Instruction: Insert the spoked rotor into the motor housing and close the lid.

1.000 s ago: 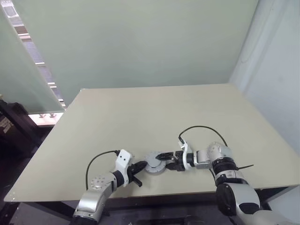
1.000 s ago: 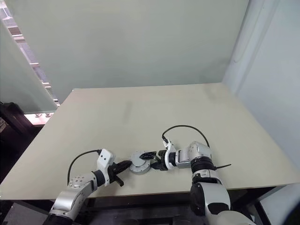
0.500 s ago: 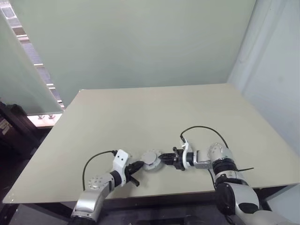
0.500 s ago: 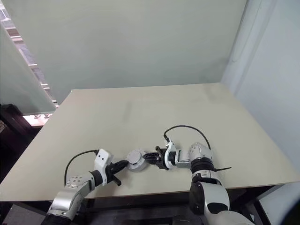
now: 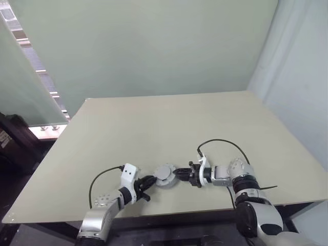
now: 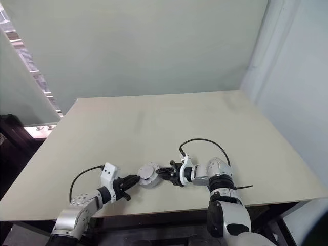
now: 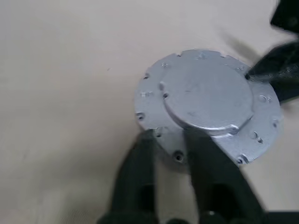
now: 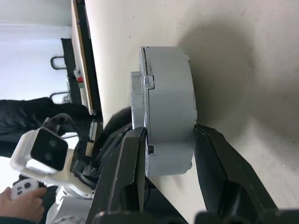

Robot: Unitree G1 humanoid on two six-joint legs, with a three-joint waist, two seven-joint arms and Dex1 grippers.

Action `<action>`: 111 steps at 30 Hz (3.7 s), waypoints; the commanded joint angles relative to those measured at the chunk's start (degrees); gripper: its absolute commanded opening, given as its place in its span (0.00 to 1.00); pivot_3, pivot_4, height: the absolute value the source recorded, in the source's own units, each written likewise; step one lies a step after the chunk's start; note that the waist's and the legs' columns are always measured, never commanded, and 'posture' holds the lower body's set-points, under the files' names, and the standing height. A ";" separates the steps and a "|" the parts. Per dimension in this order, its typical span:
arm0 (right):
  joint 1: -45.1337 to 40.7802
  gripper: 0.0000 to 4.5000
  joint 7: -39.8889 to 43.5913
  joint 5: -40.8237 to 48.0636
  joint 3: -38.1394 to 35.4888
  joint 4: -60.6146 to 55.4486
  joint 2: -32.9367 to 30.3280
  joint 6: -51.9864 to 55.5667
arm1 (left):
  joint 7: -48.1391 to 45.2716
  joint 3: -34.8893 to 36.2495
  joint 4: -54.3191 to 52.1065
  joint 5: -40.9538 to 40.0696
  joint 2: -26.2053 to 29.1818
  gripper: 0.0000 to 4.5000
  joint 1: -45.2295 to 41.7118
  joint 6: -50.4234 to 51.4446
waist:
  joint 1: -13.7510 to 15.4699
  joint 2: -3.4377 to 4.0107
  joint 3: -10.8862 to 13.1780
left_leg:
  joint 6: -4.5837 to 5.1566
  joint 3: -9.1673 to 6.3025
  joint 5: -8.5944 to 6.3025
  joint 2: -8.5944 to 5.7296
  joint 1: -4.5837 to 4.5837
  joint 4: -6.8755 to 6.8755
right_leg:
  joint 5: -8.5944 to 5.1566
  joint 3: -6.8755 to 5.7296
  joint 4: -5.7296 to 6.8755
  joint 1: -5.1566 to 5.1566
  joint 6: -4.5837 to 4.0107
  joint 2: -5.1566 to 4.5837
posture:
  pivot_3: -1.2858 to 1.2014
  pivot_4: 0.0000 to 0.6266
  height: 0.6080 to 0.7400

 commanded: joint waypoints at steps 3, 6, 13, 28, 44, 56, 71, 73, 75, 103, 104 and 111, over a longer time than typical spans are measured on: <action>0.64 0.28 -2.48 0.05 0.54 0.29 0.90 -0.30 | -0.94 8.29 -7.51 -9.52 3.15 0.64 -0.03 6.69 | -1.43 -0.01 -0.01 | 0.00 0.01 0.00 0.03 0.04 -0.14 | 0.00 0.00 0.00 -0.02 0.00 0.00 | 0.52 0.00 1.00; 0.78 0.28 -2.67 0.71 0.02 0.42 1.05 -0.38 | -0.66 11.95 -9.21 -13.84 4.48 0.88 1.44 10.43 | -2.01 -0.01 -0.01 | 0.00 -0.02 0.00 0.02 0.07 -0.28 | 0.01 0.00 0.00 -0.04 0.01 0.00 | 0.52 0.00 1.00; 1.25 0.27 -2.41 3.44 -2.51 0.53 1.71 0.04 | 7.10 21.13 -11.00 -22.50 0.39 1.00 3.14 14.14 | -2.08 -0.04 -0.01 | -0.01 -0.07 -0.01 -0.01 0.03 -0.39 | 0.01 0.01 -0.10 -0.05 0.01 -0.02 | 0.52 0.00 1.00; 0.51 0.27 -3.37 11.20 -9.79 -4.96 6.58 3.75 | 14.06 25.02 -13.57 -38.74 -6.12 1.00 7.91 21.13 | -2.09 -0.17 0.06 | -0.01 -0.07 -0.01 -0.02 -0.04 -0.38 | 0.01 0.02 -0.10 -0.11 0.00 -0.01 | 0.52 0.00 1.00; -0.51 0.27 -7.22 18.83 -11.78 -11.65 11.52 6.73 | 17.20 22.28 -11.97 -45.84 -11.56 1.00 4.81 19.93 | -2.03 -0.23 0.09 | -0.01 -0.04 -0.01 -0.10 -0.11 -0.38 | 0.01 0.14 -0.20 -0.10 0.00 -0.02 | 0.52 0.00 1.00; -0.24 0.27 -9.49 22.80 -11.35 -15.04 12.53 9.14 | 17.39 18.93 -5.50 -46.01 -14.42 1.00 1.68 20.00 | -2.03 -0.24 0.09 | 0.00 0.01 -0.01 -0.12 -0.11 -0.38 | 0.01 0.20 -0.21 -0.10 0.00 -0.02 | 0.52 0.00 1.00; 1.31 0.27 -11.52 24.48 -10.38 -17.23 12.71 10.31 | 17.86 19.90 1.16 -47.59 -19.65 1.00 -3.86 19.27 | -2.00 -0.28 0.08 | 0.02 0.01 -0.02 -0.17 -0.15 -0.32 | 0.01 0.27 -0.20 -0.08 0.00 0.00 | 0.52 0.00 1.00; 1.52 0.27 -11.88 24.60 -10.30 -17.39 12.61 10.23 | 18.08 20.63 1.60 -48.62 -20.40 0.92 -4.03 19.09 | -2.01 -0.28 0.08 | 0.02 0.03 -0.02 -0.17 -0.15 -0.30 | 0.01 0.29 -0.21 -0.07 0.00 0.00 | 0.52 0.00 1.00; 1.69 0.27 -12.12 24.67 -10.25 -17.53 12.55 10.19 | 18.26 21.34 1.92 -49.58 -21.10 0.80 -4.18 18.92 | -2.00 -0.29 0.08 | 0.02 0.03 -0.02 -0.17 -0.15 -0.28 | 0.01 0.30 -0.20 -0.07 0.00 0.00 | 0.52 0.00 1.00; 8.64 1.00 -5.84 18.76 5.12 -28.17 8.23 -10.46 | 19.03 22.35 1.63 -50.53 -21.54 0.45 -5.41 13.72 | -2.02 -0.33 0.08 | 0.03 0.02 -0.03 -0.17 -0.15 -0.26 | 0.01 0.30 -0.20 -0.08 0.00 0.02 | 0.52 0.00 1.00; 9.23 1.00 -4.68 17.11 6.86 -29.33 7.56 -13.37 | 19.01 22.58 1.07 -50.18 -21.33 0.45 -5.54 12.95 | -2.02 -0.34 0.08 | 0.03 0.03 -0.03 -0.17 -0.14 -0.27 | 0.01 0.31 -0.20 -0.08 0.00 0.02 | 0.52 0.00 1.00; 15.58 1.00 5.73 1.27 23.73 -37.64 0.18 -37.51 | 21.69 23.23 -1.24 -40.39 -15.50 0.45 -6.38 4.88 | -2.04 -0.39 0.07 | 0.01 0.03 -0.03 -0.16 -0.13 -0.29 | 0.01 0.31 -0.22 -0.09 0.01 0.03 | 0.52 0.00 1.00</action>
